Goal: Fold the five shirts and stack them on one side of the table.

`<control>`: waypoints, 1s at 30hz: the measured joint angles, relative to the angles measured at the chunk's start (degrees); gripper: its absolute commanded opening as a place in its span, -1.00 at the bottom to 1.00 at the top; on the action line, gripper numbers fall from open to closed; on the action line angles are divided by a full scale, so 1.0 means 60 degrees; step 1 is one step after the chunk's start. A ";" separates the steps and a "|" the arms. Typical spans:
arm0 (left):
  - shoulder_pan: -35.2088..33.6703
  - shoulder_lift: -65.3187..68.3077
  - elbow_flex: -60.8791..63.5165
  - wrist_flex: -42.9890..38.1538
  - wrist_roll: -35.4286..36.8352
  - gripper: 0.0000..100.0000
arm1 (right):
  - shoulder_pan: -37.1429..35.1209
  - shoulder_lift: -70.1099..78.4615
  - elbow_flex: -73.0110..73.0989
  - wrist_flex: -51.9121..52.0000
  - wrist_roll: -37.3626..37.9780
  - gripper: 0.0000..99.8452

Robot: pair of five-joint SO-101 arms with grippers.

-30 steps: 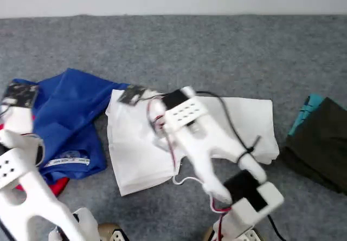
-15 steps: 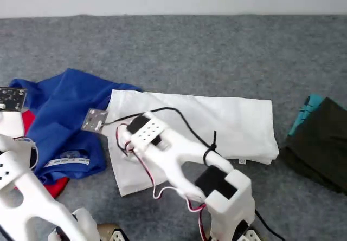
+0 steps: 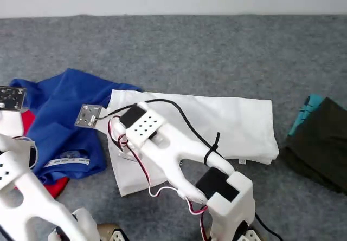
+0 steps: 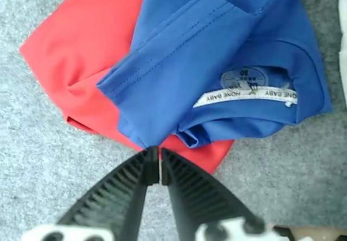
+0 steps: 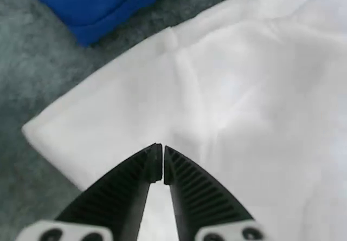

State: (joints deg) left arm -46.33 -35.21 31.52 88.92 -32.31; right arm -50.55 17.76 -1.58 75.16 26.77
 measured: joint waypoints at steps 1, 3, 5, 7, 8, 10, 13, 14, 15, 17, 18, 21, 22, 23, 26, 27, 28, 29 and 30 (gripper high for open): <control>0.0000 0.0000 0.0000 -0.0015 0.0000 -0.97 | 0.0000 -0.0015 -0.0132 0.0513 0.0000 -0.97; 0.0000 0.0000 0.0000 -0.0059 0.0000 -0.97 | -0.0029 -0.0088 -0.0234 0.1333 0.0000 -0.94; 0.0000 0.0000 0.0000 -0.0073 0.0000 -0.97 | -0.0161 -0.0088 -0.0264 0.1949 0.0000 -0.83; 0.0000 0.0000 0.0000 -0.0073 0.0000 -0.97 | -0.0396 -0.0088 -0.0264 0.2374 0.0000 -0.70; 0.0000 0.0000 0.0000 -0.0073 0.0000 -0.97 | -0.0557 -0.0088 -0.0264 0.2505 0.0000 -0.64; 0.0000 0.0000 0.0000 -0.0073 0.0000 -0.97 | -0.0967 -0.0088 -0.0205 0.2637 0.0000 -0.58; 0.0000 0.0000 0.0000 -0.0073 0.0000 -0.97 | -0.1612 -0.0088 0.0176 0.2579 0.0000 -0.59; 0.0000 0.0000 0.0000 -0.0073 0.0000 -0.97 | -0.1773 -0.0088 0.0352 0.2462 0.0000 -0.58; 0.0000 0.0000 0.0000 -0.0073 0.0000 -0.97 | -0.1934 -0.0088 0.0513 0.2256 0.0000 -0.58; 0.0000 0.0000 0.0000 -0.0073 0.0000 -0.97 | -0.2095 -0.0088 0.0850 0.1714 0.0000 -0.58; 0.0000 0.0000 0.0000 -0.0073 0.0000 -0.97 | -0.2110 -0.0088 0.1011 0.1421 0.0000 -0.58; 0.0000 0.0000 0.0000 -0.0073 0.0000 -0.97 | -0.2110 -0.0088 0.1377 0.0703 0.0000 -0.59; 0.0000 0.0000 0.0000 -0.0073 0.0000 -0.97 | -0.2110 -0.0088 0.1421 0.0601 0.0000 -0.59; 0.0000 0.0000 0.0000 -0.0073 0.0000 -0.97 | -0.2110 -0.0015 0.1421 0.0542 0.0000 -0.59; 0.0000 0.0000 0.0000 -0.0073 0.0000 -0.97 | -0.2110 0.0454 0.1421 0.0440 0.0000 -0.59; 0.0000 0.0000 0.0000 -0.0073 0.0000 -0.97 | -0.2110 0.0586 0.1407 0.0425 0.0000 -0.59; 0.0000 0.0000 0.0000 -0.0073 0.0000 -0.97 | -0.2110 0.0703 0.1392 0.0425 0.0000 -0.60; 0.0000 0.0000 0.0000 -0.0073 0.0000 -0.97 | -0.2125 0.0762 0.1363 0.0425 -0.0015 -0.64; 0.0000 0.0000 0.0000 -0.0073 0.0000 -0.97 | -0.2125 0.0835 0.1304 0.0454 -0.0015 -0.69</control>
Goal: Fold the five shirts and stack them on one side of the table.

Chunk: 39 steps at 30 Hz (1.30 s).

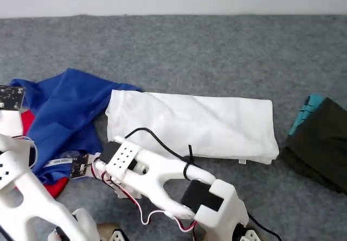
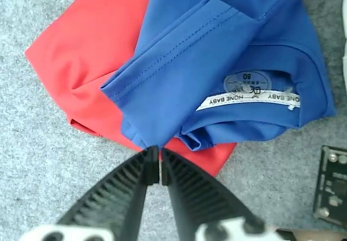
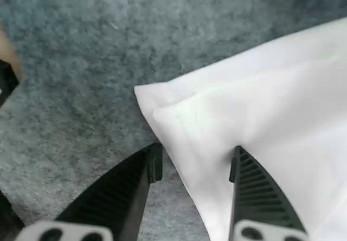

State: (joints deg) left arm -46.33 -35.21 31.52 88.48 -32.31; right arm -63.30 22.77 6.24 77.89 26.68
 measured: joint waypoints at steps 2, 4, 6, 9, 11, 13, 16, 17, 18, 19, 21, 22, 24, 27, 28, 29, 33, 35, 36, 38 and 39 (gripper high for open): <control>0.0000 0.0000 0.0000 0.0000 0.0000 -0.97 | 0.0029 0.0044 -0.0044 -0.0059 -0.0015 -0.81; 0.0000 0.0000 0.0000 0.0000 0.0000 -0.97 | 0.0088 0.0161 -0.0044 -0.0103 0.0044 -0.91; 0.0000 0.0000 0.0000 0.0000 0.0000 -0.97 | 0.0103 0.0220 -0.0059 -0.0132 0.0410 -0.94; 0.0000 0.0000 0.0000 0.0000 0.0000 -0.97 | 0.0117 0.0220 -0.0059 -0.0132 0.0689 -0.95; 0.0000 0.0000 0.0000 0.0000 0.0000 -0.97 | 0.0249 0.0234 -0.0059 -0.0132 0.0733 -0.95; 0.0000 0.0000 0.0000 0.0000 0.0000 -0.97 | 0.0396 0.0396 -0.0234 -0.0103 0.0777 -0.95; 0.0000 0.0000 0.0000 0.0000 0.0000 -0.97 | 0.0527 0.0469 -0.0527 -0.0044 0.0806 -0.98; 0.0000 0.0000 0.0000 0.0000 0.0000 -0.97 | 0.0571 0.0484 -0.0615 -0.0044 0.0821 -0.98; 0.0000 0.0000 0.0000 0.0000 0.0000 -0.97 | 0.0615 0.0513 -0.0733 0.0000 0.0821 -0.98; 0.0000 0.0000 0.0000 0.0000 0.0000 -0.97 | 0.0659 0.0513 -0.0864 0.0073 0.0821 -0.98; 0.0000 0.0000 0.0000 0.0000 0.0000 -0.97 | 0.0777 0.0527 -0.1260 0.0308 0.0821 -0.98; 0.0000 0.0000 0.0000 0.0000 0.0000 -0.97 | 0.0879 0.0527 -0.1509 0.0469 0.0821 -0.98; 0.0000 0.0000 0.0000 0.0000 0.0000 -0.97 | 0.1128 0.0527 -0.2051 0.0733 0.0821 -0.98; 0.0000 0.0000 0.0000 0.0000 0.0000 -0.97 | 0.1597 0.0601 -0.2974 0.1187 0.0821 -0.98; 0.0000 0.0000 0.0000 0.0000 0.0000 -0.97 | 0.1744 0.0659 -0.3267 0.1289 0.0821 -0.98; 0.0000 0.0000 0.0000 0.0000 0.0000 -0.97 | 0.1890 0.0674 -0.3516 0.1348 0.0821 -0.98; 0.0000 0.0000 0.0000 0.0000 0.0000 -0.97 | 0.2447 0.0674 -0.4176 0.1436 0.0821 -0.98; 0.0000 0.0000 0.0000 0.0000 0.0000 -0.97 | 0.2652 0.0674 -0.4220 0.1436 0.0821 -0.98; 0.0000 0.0000 0.0000 0.0000 0.0000 -0.97 | 0.2725 0.0674 -0.4249 0.1436 0.0821 -0.98; 0.0000 0.0000 0.0000 0.0000 0.0000 -0.97 | 0.2740 0.0674 -0.4264 0.1480 0.0806 -0.98; 0.0000 0.0000 0.0000 0.0000 0.0000 -0.97 | 0.2740 0.0674 -0.4293 0.1568 0.0806 -0.98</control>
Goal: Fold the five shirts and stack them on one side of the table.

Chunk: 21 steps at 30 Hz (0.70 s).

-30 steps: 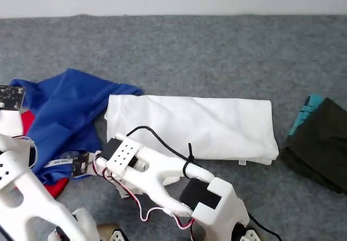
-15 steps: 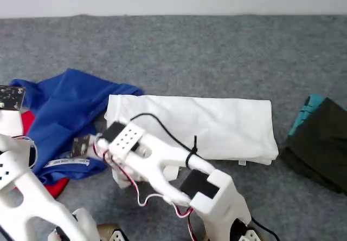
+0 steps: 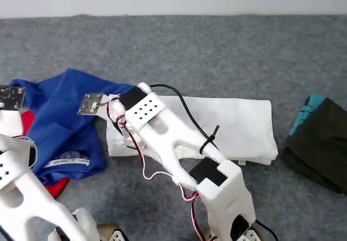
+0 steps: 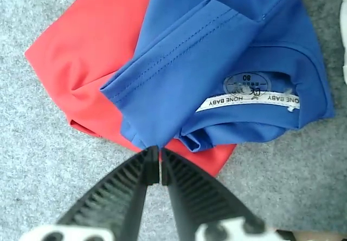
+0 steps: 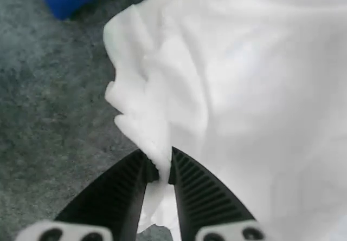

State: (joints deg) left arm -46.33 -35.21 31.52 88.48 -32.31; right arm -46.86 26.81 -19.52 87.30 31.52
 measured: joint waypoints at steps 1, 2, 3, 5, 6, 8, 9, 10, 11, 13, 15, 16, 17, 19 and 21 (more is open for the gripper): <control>0.0000 0.0000 0.0000 0.0000 0.0000 -0.97 | -0.0059 0.0000 0.0000 0.0073 0.0000 -0.98; 0.0000 0.0000 0.0000 0.0000 0.0000 -0.97 | -0.0161 0.0000 0.0000 0.0176 0.0000 -0.98; 0.0000 0.0000 0.0000 0.0000 0.0000 -0.97 | -0.0293 0.0000 0.0000 0.0308 0.0000 -0.98; 0.0000 0.0000 0.0000 0.0000 0.0000 -0.97 | -0.0674 0.0000 0.0000 0.0674 0.0000 -0.98; 0.0000 0.0000 0.0000 0.0000 0.0000 -0.97 | -0.0923 0.0000 0.0000 0.0864 0.0000 -0.98; 0.0000 0.0000 0.0000 0.0000 0.0000 -0.97 | -0.1480 0.0000 0.0000 0.1216 0.0000 -0.98; 0.0000 0.0000 0.0000 0.0000 0.0000 -0.97 | -0.1758 0.0000 0.0000 0.1333 0.0000 -0.98; 0.0000 0.0000 0.0000 0.0000 0.0000 -0.97 | -0.2022 0.0000 0.0000 0.1421 0.0000 -0.98; 0.0000 0.0000 0.0000 0.0000 0.0000 -0.97 | -0.2256 0.0000 0.0000 0.1480 0.0000 -0.98; 0.0000 0.0000 0.0000 0.0000 0.0000 -0.97 | -0.2667 0.0044 0.0000 0.1480 0.0000 -0.98; 0.0000 0.0000 0.0000 0.0000 0.0000 -0.97 | -0.2901 0.0117 0.0000 0.1480 0.0000 -0.98; 0.0000 0.0000 0.0000 0.0000 0.0000 -0.97 | -0.2945 0.0205 0.0000 0.1480 0.0000 -0.98; 0.0000 0.0000 0.0000 0.0000 0.0000 -0.97 | -0.2960 0.0337 0.0000 0.1465 0.0000 -0.98; 0.0000 0.0000 0.0000 0.0000 0.0000 -0.97 | -0.2960 0.0571 0.0000 0.1451 0.0000 -0.98; 0.0000 0.0000 0.0000 0.0000 0.0000 -0.97 | -0.2960 0.0703 0.0000 0.1451 0.0000 -0.98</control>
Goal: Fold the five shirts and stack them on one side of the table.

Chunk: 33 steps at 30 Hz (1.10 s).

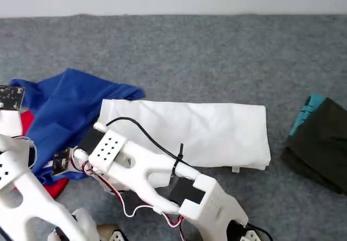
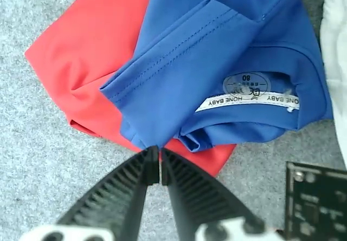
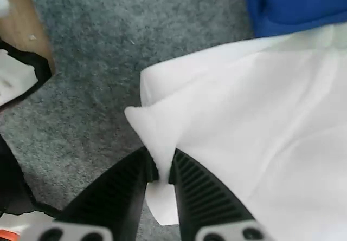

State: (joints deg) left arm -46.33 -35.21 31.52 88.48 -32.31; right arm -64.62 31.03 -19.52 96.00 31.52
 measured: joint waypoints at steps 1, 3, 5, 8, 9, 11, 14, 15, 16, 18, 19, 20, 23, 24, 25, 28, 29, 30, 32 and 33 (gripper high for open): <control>0.0000 0.0000 0.0000 0.0000 0.0000 -0.97 | 0.0000 0.0044 0.0000 0.0000 0.0000 -0.98; 0.0000 0.0000 0.0000 0.0000 0.0000 -0.97 | 0.0000 0.0088 0.0000 0.0000 0.0000 -0.98; 0.0000 0.0000 0.0000 0.0000 0.0000 -0.97 | 0.0044 0.0088 0.0000 -0.0088 0.0000 -0.98; 0.0000 0.0000 0.0000 0.0000 0.0000 -0.97 | 0.0396 0.0088 -0.0015 -0.0220 0.0000 -0.98; 0.0000 0.0000 0.0000 0.0000 0.0000 -0.97 | 0.0557 0.0088 -0.0132 -0.0205 0.0000 -0.98; 0.0000 0.0000 0.0000 0.0000 0.0000 -0.97 | 0.0908 0.0103 -0.0484 -0.0205 0.0000 -0.98; 0.0000 0.0000 0.0000 0.0000 0.0000 -0.97 | 0.1421 0.0132 -0.1055 -0.0176 0.0000 -0.98; 0.0000 0.0000 0.0000 0.0000 0.0000 -0.97 | 0.1538 0.0147 -0.1172 -0.0176 0.0000 -0.98; 0.0000 0.0000 0.0000 0.0000 0.0000 -0.97 | 0.1626 0.0147 -0.1260 -0.0176 0.0000 -0.98; 0.0000 0.0000 0.0000 0.0000 0.0000 -0.97 | 0.1670 0.0147 -0.1319 -0.0161 0.0000 -0.98; 0.0044 0.0000 0.0000 0.0000 0.0000 -0.97 | 0.1670 0.0147 -0.1333 -0.0161 0.0000 -0.98; 0.0088 0.0000 0.0000 0.0000 0.0000 -0.97 | 0.1670 0.0147 -0.1348 -0.0161 0.0000 -0.98; 0.0117 0.0000 0.0000 0.0000 0.0000 -0.97 | 0.1670 0.0147 -0.1348 -0.0161 0.0000 -0.98; 0.0103 0.0000 0.0000 0.0000 0.0000 -0.97 | 0.1670 0.0147 -0.1348 -0.0161 0.0000 -0.98; 0.0103 0.0000 0.0000 0.0000 0.0000 -0.97 | 0.1670 0.0147 -0.1348 -0.0161 0.0000 -0.98; 0.0103 0.0000 0.0000 0.0000 0.0000 -0.97 | 0.1670 0.0147 -0.1377 -0.0147 0.0000 -0.98; 0.0103 0.0000 0.0000 0.0000 0.0000 -0.97 | 0.1670 0.0147 -0.1377 -0.0147 0.0000 -0.98; 0.0103 0.0000 0.0029 0.0000 0.0000 -0.97 | 0.1670 0.0147 -0.1377 -0.0147 0.0000 -0.98; 0.0103 0.0000 0.0147 -0.0059 0.0000 -0.97 | 0.1670 0.0147 -0.1377 -0.0132 -0.0059 -0.97; 0.0103 0.0000 0.0161 -0.0132 0.0000 -0.97 | 0.1670 0.0147 -0.1377 -0.0029 -0.0117 -0.97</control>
State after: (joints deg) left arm -45.71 -35.21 32.48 87.69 -32.31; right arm -54.59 31.91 -27.78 95.82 30.81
